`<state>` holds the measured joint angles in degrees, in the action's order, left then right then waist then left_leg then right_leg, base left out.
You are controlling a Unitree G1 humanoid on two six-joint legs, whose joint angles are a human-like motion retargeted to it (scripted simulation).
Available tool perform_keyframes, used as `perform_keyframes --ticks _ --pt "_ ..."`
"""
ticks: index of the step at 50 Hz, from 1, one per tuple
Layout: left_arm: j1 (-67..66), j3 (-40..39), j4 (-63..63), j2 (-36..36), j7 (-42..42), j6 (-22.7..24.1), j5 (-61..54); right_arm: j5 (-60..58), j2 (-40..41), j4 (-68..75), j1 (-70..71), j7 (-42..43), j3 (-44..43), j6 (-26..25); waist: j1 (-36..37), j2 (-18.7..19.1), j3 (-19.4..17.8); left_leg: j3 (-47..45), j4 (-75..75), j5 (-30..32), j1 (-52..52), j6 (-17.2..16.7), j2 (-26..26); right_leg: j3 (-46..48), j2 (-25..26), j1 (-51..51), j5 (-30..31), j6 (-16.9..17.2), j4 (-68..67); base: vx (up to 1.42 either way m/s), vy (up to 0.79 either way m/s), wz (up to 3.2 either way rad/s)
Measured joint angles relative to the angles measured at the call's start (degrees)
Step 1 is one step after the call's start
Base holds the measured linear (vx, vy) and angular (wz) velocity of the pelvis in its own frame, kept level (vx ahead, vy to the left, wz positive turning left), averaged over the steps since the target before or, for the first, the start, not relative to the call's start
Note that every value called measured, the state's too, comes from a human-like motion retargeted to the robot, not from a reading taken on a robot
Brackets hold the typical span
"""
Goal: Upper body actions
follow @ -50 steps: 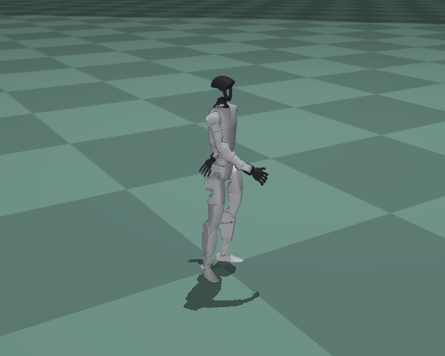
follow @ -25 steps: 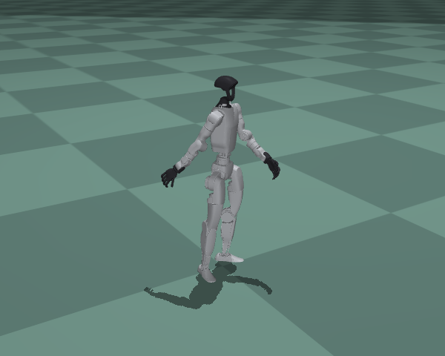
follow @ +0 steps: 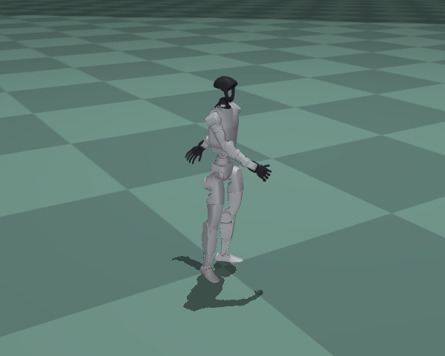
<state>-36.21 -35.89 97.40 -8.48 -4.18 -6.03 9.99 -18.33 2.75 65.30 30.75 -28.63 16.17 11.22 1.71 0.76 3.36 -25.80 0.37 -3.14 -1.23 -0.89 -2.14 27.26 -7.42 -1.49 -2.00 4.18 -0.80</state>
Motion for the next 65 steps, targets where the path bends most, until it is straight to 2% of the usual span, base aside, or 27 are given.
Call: perform_keyframes --ticks 3,6,10,12,15,18,20,22,27,30,33,37,40,45,47,49,51,53,55,60,65 --pt "1.55 1.82 0.00 0.35 5.05 0.60 2.39 -1.60 -0.62 -3.18 -1.40 1.97 2.08 3.39 -0.59 -0.26 0.46 -0.02 0.03 -0.04 -0.02 -0.03 0.01 0.09 0.01 0.03 -0.02 -0.02 0.08 0.00 0.00 0.00" --pt "7.84 4.86 0.00 0.89 5.14 1.80 2.60 -8.11 -2.99 -3.66 -5.25 5.52 3.66 5.87 -0.78 -0.61 1.01 0.06 0.03 -0.01 -0.09 0.05 0.22 0.66 -0.14 0.23 0.08 0.01 0.37 0.00 0.00 0.00" --pt "21.19 11.67 0.00 1.56 2.25 1.73 -0.36 -19.18 -6.57 1.82 -13.60 10.04 2.73 4.68 -0.80 -1.15 1.78 0.76 0.07 0.17 -0.28 0.34 0.69 2.60 -0.57 1.06 0.23 0.26 0.94 0.01 0.01 0.11" --pt "29.53 15.76 0.00 2.00 1.96 1.49 -1.29 -23.50 -7.67 9.03 -17.89 12.93 0.11 1.11 -1.05 -1.38 2.08 1.48 0.22 0.29 -0.55 0.53 0.94 3.95 -0.79 1.64 0.22 0.44 1.23 0.02 0.01 0.32" --pt "41.21 20.75 0.00 2.77 0.41 1.92 -0.54 -27.35 -9.07 21.69 -22.11 15.29 -6.11 -7.18 -1.49 -1.61 2.44 2.48 0.54 0.38 -1.01 0.78 1.17 5.49 -1.08 2.32 0.18 0.72 1.51 0.00 0.01 0.29" --pt "53.58 23.60 -5.18 5.51 -5.16 3.06 4.26 -24.86 -12.97 31.86 -28.71 14.59 -14.61 -23.23 -1.79 -1.65 2.52 2.79 0.87 0.30 -1.51 0.99 1.24 6.23 -1.45 2.50 0.17 1.00 1.59 0.00 0.01 0.06" --pt "58.14 24.60 -9.30 6.79 -7.98 4.12 6.35 -19.55 -15.14 32.10 -33.54 15.88 -17.86 -27.90 -1.48 -1.53 2.40 2.46 1.05 0.12 -1.73 1.01 1.15 6.25 -1.64 2.29 0.23 1.14 1.57 0.00 0.02 -0.11" --pt "63.22 26.25 -15.50 8.26 -9.33 6.69 7.90 -10.18 -17.57 32.10 -40.31 20.57 -22.36 -27.06 -0.79 -1.52 2.34 1.64 1.36 -0.26 -1.99 0.89 1.00 5.95 -1.98 1.77 0.34 1.31 1.46 -0.01 0.02 -0.33" --pt "67.33 31.74 -29.37 9.46 -7.18 12.66 9.29 1.71 -19.19 32.10 -51.18 27.40 -31.18 -17.88 0.68 -2.15 2.03 1.20 2.11 -0.81 -2.51 0.63 1.14 5.90 -2.71 1.26 0.53 1.57 1.46 0.00 -0.01 -0.09" --pt "66.62 33.88 -34.11 8.69 -5.74 16.36 10.88 4.54 -19.39 32.10 -54.11 28.96 -32.88 -18.46 1.04 -2.42 1.85 1.35 2.18 -0.81 -2.58 0.57 1.25 6.25 -2.95 1.37 0.44 1.65 1.44 0.00 0.00 0.00" --pt "63.63 35.52 -34.89 8.02 -2.37 18.23 13.58 7.28 -19.06 32.10 -54.22 30.61 -30.70 -21.30 1.70 -2.17 1.79 1.69 2.22 -0.71 -2.85 0.63 1.25 6.78 -2.89 1.60 0.23 1.68 1.52 -0.01 0.01 0.15" --pt "57.05 35.03 -28.14 7.92 -0.98 16.30 16.82 5.21 -17.11 32.10 -49.41 28.66 -24.60 -20.48 2.43 -1.71 2.22 3.17 1.98 -0.33 -3.15 0.82 1.47 7.49 -2.65 2.07 -0.16 1.61 1.59 0.01 0.03 0.33" --pt "50.87 31.44 -18.19 7.47 -0.97 12.72 18.93 -1.26 -15.55 32.10 -42.18 23.99 -18.41 -19.46 2.71 -1.28 2.64 4.10 1.57 -0.01 -2.94 0.92 1.60 7.91 -2.26 2.58 -0.33 1.49 1.79 0.03 0.03 0.26" --pt "38.44 16.61 0.00 4.47 2.02 1.33 14.11 -12.47 -12.00 31.38 -24.88 15.03 -9.41 -14.01 2.09 -0.61 2.79 4.06 0.91 0.07 -1.59 0.76 1.53 7.34 -1.45 3.27 -0.57 1.03 1.91 0.00 0.00 0.00" --pt "29.84 10.08 0.00 3.09 -0.97 1.59 7.95 -14.00 -9.88 26.80 -19.31 11.44 -7.10 -12.00 1.55 -0.46 2.37 3.70 0.73 -0.04 -0.90 0.56 1.39 6.27 -1.13 3.27 -0.73 0.77 1.68 0.01 -0.03 -0.09" --pt "21.95 4.24 0.00 1.60 -6.31 4.16 2.99 -13.39 -7.85 21.26 -15.04 8.34 -5.42 -10.07 1.30 -0.32 2.29 3.15 0.53 -0.17 -0.32 0.32 1.19 4.98 -0.88 3.00 -0.84 0.56 1.36 0.04 -0.03 -0.25" --pt "15.26 -1.66 -0.50 0.81 -10.07 5.34 1.48 -10.71 -6.10 15.73 -11.71 5.73 -3.92 -8.18 1.50 -0.16 2.52 2.39 0.29 -0.31 0.07 0.10 0.96 3.85 -0.60 2.61 -0.92 0.42 1.16 0.04 0.01 -0.32" --pt "9.83 -5.91 -0.98 0.14 -10.28 5.56 1.29 -7.00 -4.65 10.71 -8.98 3.62 -2.73 -6.89 1.69 0.03 2.81 1.96 0.13 -0.42 0.24 -0.05 0.78 3.12 -0.35 2.34 -1.04 0.35 1.05 0.01 0.01 -0.12" --pt "6.23 -7.66 -0.51 -0.57 -7.78 5.44 1.04 -4.20 -3.71 7.09 -7.17 2.32 -2.09 -6.27 1.76 0.18 3.00 2.03 0.08 -0.44 0.27 -0.13 0.70 2.83 -0.24 2.29 -1.21 0.34 0.93 0.00 0.00 0.00" --pt "2.41 -7.30 0.00 -1.64 2.71 1.18 -2.11 -0.84 -2.42 -0.55 -5.24 -1.50 -0.67 -4.16 1.15 -0.25 3.18 3.37 0.29 -0.28 0.00 -0.22 0.81 3.75 -0.31 2.95 -1.69 0.47 0.85 0.02 -0.02 0.22" --pt "7.92 -6.77 0.00 0.74 -3.08 2.07 -1.15 -6.93 -3.87 -1.71 -9.08 -0.75 2.77 -0.18 0.47 -0.53 4.00 3.35 0.37 -0.41 -0.20 -0.21 0.80 3.73 -0.29 2.80 -1.74 0.50 0.88 0.00 0.00 0.00"
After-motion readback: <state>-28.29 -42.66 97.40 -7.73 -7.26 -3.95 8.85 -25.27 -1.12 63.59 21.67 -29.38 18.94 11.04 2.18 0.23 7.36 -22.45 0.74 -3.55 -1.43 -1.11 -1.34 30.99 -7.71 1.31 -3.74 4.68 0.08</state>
